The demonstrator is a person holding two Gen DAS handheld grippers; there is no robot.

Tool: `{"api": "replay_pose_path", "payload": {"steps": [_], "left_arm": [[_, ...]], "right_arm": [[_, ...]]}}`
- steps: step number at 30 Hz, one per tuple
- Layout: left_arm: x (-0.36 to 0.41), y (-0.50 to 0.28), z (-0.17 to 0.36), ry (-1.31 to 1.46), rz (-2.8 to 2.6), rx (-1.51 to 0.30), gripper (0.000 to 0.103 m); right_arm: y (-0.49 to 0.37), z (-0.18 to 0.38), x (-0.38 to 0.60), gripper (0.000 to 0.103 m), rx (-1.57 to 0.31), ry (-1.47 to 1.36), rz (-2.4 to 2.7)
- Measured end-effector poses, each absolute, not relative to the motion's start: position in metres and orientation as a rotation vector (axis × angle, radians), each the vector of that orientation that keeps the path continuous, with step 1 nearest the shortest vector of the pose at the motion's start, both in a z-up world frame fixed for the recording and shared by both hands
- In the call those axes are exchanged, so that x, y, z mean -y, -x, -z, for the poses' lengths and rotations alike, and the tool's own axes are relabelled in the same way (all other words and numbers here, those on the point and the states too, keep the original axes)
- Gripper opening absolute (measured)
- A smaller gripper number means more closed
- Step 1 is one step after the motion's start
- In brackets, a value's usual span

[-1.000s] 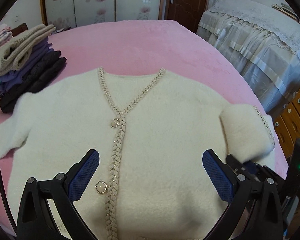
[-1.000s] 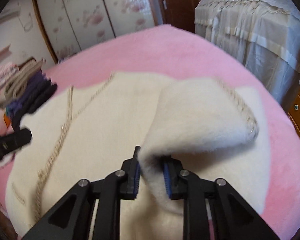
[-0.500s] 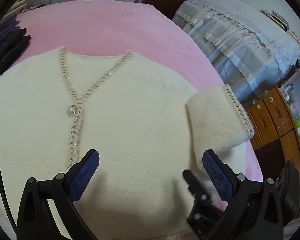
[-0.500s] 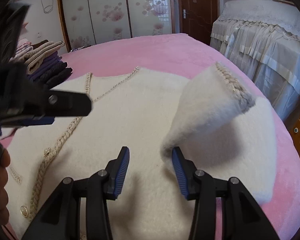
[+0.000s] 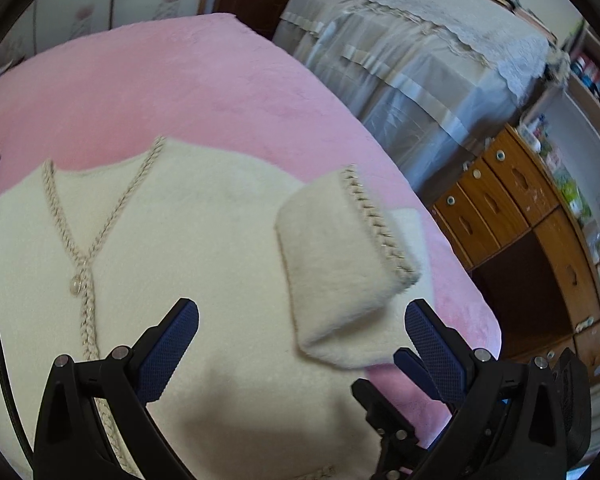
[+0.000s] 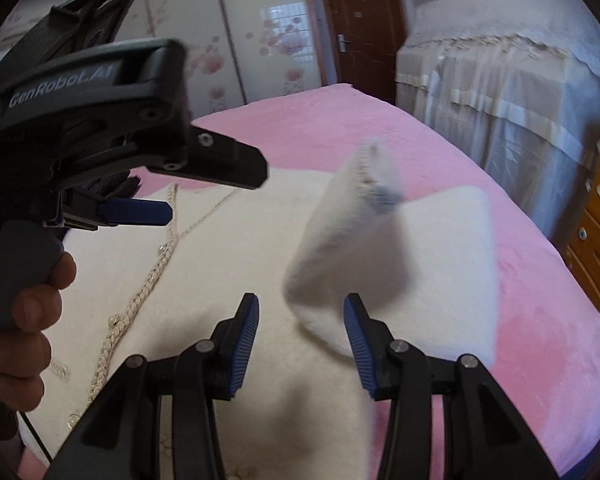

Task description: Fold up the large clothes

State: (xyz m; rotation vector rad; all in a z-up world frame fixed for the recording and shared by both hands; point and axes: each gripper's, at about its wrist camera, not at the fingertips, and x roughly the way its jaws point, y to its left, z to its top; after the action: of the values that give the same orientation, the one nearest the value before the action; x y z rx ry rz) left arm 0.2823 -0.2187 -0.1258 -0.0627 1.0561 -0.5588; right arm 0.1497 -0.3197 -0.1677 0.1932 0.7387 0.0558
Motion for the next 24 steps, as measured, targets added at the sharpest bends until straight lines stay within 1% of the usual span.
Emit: {"api": "replay_pose_path", "payload": {"steps": [6, 11, 16, 17, 18, 19, 20, 21, 22, 23, 24], "left_arm": [[0.264, -0.269, 0.120, -0.072, 0.576, -1.047, 0.103], [0.298, -0.277, 0.138, -0.131, 0.557, -1.095, 0.103], [0.323, -0.289, 0.152, -0.215, 0.467, -1.086, 0.103], [0.325, -0.292, 0.155, -0.237, 0.446, -1.076, 0.100], [0.330, -0.292, 0.155, -0.257, 0.426, -1.064, 0.085], [0.333, -0.295, 0.157, -0.276, 0.409, -1.061, 0.074], [0.336, -0.299, 0.158, -0.285, 0.411, -1.075, 0.047], [0.336, -0.303, 0.159, -0.277, 0.415, -1.094, 0.028], [0.336, -0.306, 0.159, -0.276, 0.401, -1.097, 0.023], [0.335, -0.309, 0.157, -0.275, 0.384, -1.088, 0.015], [0.331, -0.311, 0.154, -0.267, 0.378, -1.080, 0.013]], "right_arm": [[-0.144, 0.172, 0.360, 0.045, -0.783, -0.275, 0.086], [-0.137, 0.183, 0.389, 0.045, -0.802, -0.381, 0.143], [-0.133, 0.193, 0.396, 0.045, -0.829, -0.382, 0.178], [-0.130, 0.195, 0.398, 0.045, -0.834, -0.384, 0.176], [-0.129, 0.197, 0.399, 0.045, -0.838, -0.387, 0.177], [-0.130, 0.198, 0.400, 0.045, -0.842, -0.391, 0.177], [-0.130, 0.200, 0.402, 0.045, -0.844, -0.396, 0.176], [-0.129, 0.202, 0.403, 0.045, -0.846, -0.400, 0.175], [-0.129, 0.203, 0.405, 0.045, -0.850, -0.407, 0.173], [-0.127, 0.204, 0.405, 0.045, -0.854, -0.413, 0.171], [-0.127, 0.206, 0.406, 0.045, -0.855, -0.413, 0.167]]}}
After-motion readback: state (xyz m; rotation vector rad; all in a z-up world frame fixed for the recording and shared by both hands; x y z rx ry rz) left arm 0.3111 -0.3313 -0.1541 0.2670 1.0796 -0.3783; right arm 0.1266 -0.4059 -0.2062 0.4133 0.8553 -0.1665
